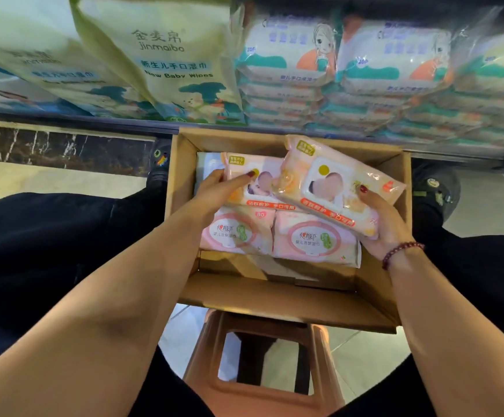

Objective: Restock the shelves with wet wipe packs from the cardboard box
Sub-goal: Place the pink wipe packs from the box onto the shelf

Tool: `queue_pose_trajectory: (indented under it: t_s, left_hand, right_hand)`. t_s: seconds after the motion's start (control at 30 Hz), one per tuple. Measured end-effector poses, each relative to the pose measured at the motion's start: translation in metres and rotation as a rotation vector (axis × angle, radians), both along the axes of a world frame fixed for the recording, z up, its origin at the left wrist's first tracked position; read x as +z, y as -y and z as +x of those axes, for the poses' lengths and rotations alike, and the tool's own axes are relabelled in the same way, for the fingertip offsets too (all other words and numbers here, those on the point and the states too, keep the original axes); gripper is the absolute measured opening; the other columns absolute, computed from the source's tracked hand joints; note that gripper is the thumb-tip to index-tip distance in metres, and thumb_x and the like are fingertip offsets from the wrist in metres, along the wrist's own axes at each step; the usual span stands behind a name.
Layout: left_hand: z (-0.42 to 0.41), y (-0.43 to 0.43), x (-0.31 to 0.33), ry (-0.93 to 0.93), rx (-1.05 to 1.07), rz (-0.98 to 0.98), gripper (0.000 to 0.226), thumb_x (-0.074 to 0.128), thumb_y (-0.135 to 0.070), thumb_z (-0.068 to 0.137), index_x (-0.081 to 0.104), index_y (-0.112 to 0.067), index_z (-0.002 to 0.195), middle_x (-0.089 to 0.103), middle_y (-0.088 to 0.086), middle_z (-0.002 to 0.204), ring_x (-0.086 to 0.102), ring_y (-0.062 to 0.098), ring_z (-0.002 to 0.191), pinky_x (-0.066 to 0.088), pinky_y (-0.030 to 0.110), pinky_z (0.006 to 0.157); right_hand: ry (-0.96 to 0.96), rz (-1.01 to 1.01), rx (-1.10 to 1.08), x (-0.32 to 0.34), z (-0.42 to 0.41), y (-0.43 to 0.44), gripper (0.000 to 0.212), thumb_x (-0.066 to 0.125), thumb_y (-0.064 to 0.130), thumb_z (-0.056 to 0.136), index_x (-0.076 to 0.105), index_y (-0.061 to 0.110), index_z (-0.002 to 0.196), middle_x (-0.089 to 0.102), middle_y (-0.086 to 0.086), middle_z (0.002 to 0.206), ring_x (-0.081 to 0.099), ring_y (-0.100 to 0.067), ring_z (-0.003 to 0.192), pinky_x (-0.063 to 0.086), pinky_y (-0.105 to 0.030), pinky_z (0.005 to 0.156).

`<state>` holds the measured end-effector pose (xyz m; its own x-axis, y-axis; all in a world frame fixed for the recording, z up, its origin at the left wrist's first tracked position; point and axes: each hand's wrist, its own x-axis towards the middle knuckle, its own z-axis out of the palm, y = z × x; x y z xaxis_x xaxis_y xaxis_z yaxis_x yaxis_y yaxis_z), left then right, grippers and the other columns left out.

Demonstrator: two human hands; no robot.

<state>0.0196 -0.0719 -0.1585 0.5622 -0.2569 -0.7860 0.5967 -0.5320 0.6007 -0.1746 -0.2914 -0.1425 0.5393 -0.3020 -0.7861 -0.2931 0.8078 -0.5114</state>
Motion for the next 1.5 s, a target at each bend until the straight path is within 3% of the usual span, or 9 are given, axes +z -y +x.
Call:
queue_pose_trajectory:
  t_s: [0.17, 0.3, 0.47, 0.7, 0.87, 1.03, 1.13, 1.33, 1.5]
  left_hand:
    - [0.005, 0.013, -0.01, 0.058, -0.114, 0.151, 0.082, 0.086, -0.05, 0.046, 0.053, -0.023, 0.116, 0.068, -0.005, 0.109, 0.062, 0.011, 0.102, 0.051, 0.03, 0.089]
    - [0.006, 0.01, -0.007, -0.005, -0.128, 0.074, 0.071, 0.087, -0.026, 0.065, 0.047, -0.024, 0.124, 0.07, -0.004, 0.107, 0.064, 0.01, 0.1, 0.05, 0.028, 0.075]
    - [-0.015, 0.005, 0.005, -0.1, -0.161, -0.027, 0.028, 0.079, -0.027, 0.076, 0.071, -0.017, 0.101, 0.075, 0.0, 0.093, 0.069, 0.007, 0.081, 0.05, 0.017, 0.054]
    - [-0.039, 0.008, 0.014, -0.163, 0.148, -0.073, 0.051, 0.086, -0.026, 0.061, 0.07, -0.017, 0.108, 0.074, 0.006, 0.102, 0.07, 0.024, 0.097, 0.054, 0.04, 0.087]
    - [-0.041, -0.005, 0.029, -0.069, 0.296, -0.063, 0.076, 0.096, -0.037, 0.034, 0.071, -0.019, 0.103, 0.076, 0.004, 0.096, 0.072, 0.024, 0.091, 0.056, 0.045, 0.086]
    - [-0.054, -0.026, 0.087, 0.002, 0.33, -0.211, 0.056, 0.09, -0.021, 0.055, 0.069, -0.015, 0.107, 0.075, 0.011, 0.099, 0.071, 0.032, 0.094, 0.053, 0.053, 0.089]
    - [-0.062, -0.04, 0.119, 0.0, 0.371, -0.31, 0.076, 0.095, -0.025, 0.048, 0.066, -0.016, 0.117, 0.071, 0.014, 0.11, 0.069, 0.036, 0.099, 0.051, 0.058, 0.091]
    - [-0.073, -0.036, 0.201, 0.14, 0.323, -0.467, 0.06, 0.085, -0.013, 0.045, 0.069, -0.009, 0.103, 0.074, 0.015, 0.098, 0.071, 0.033, 0.091, 0.056, 0.046, 0.084]
    - [-0.068, -0.023, 0.269, 0.268, 0.232, -0.632, 0.042, 0.082, -0.014, 0.047, 0.071, -0.006, 0.086, 0.073, 0.012, 0.096, 0.068, 0.025, 0.088, 0.055, 0.038, 0.08]
  right_hand:
    - [0.022, 0.047, 0.012, -0.005, 0.001, -0.01, 0.044, 0.065, 0.028, 0.077, 0.058, 0.019, 0.12, 0.07, -0.008, 0.113, 0.068, -0.025, 0.101, 0.058, -0.039, 0.077]
    - [0.048, 0.062, -0.002, -0.004, 0.004, -0.011, 0.032, 0.06, 0.024, 0.085, 0.059, 0.021, 0.116, 0.072, -0.006, 0.11, 0.069, -0.024, 0.099, 0.058, -0.039, 0.079]
    - [0.042, 0.12, -0.023, -0.002, 0.0, -0.011, 0.037, 0.063, 0.023, 0.081, 0.059, 0.02, 0.117, 0.071, -0.007, 0.11, 0.069, -0.024, 0.099, 0.059, -0.038, 0.078]
    - [0.055, 0.082, -0.041, 0.009, -0.004, -0.019, 0.05, 0.067, 0.024, 0.078, 0.056, 0.016, 0.127, 0.068, -0.011, 0.116, 0.068, -0.026, 0.101, 0.058, -0.036, 0.077]
    - [0.086, -0.001, -0.048, 0.031, -0.004, -0.02, 0.055, 0.074, 0.023, 0.072, 0.059, 0.012, 0.123, 0.068, -0.015, 0.115, 0.068, -0.029, 0.097, 0.058, -0.039, 0.077]
    - [0.18, -0.14, -0.031, 0.082, -0.01, -0.011, 0.077, 0.083, 0.016, 0.061, 0.054, 0.009, 0.131, 0.067, -0.015, 0.116, 0.069, -0.029, 0.094, 0.057, -0.035, 0.065]
    - [0.231, -0.225, -0.072, 0.123, -0.017, -0.01, 0.067, 0.076, 0.01, 0.06, 0.058, 0.001, 0.124, 0.072, -0.011, 0.099, 0.072, -0.022, 0.079, 0.056, -0.03, 0.058]
    - [0.367, -0.474, -0.081, 0.214, -0.045, 0.007, 0.108, 0.096, 0.035, 0.027, 0.058, 0.007, 0.124, 0.066, -0.017, 0.118, 0.064, -0.034, 0.106, 0.058, -0.041, 0.079]
    - [0.505, -0.647, -0.152, 0.294, -0.069, 0.029, 0.113, 0.096, 0.036, 0.026, 0.056, 0.004, 0.126, 0.067, -0.016, 0.117, 0.067, -0.03, 0.102, 0.058, -0.033, 0.07]
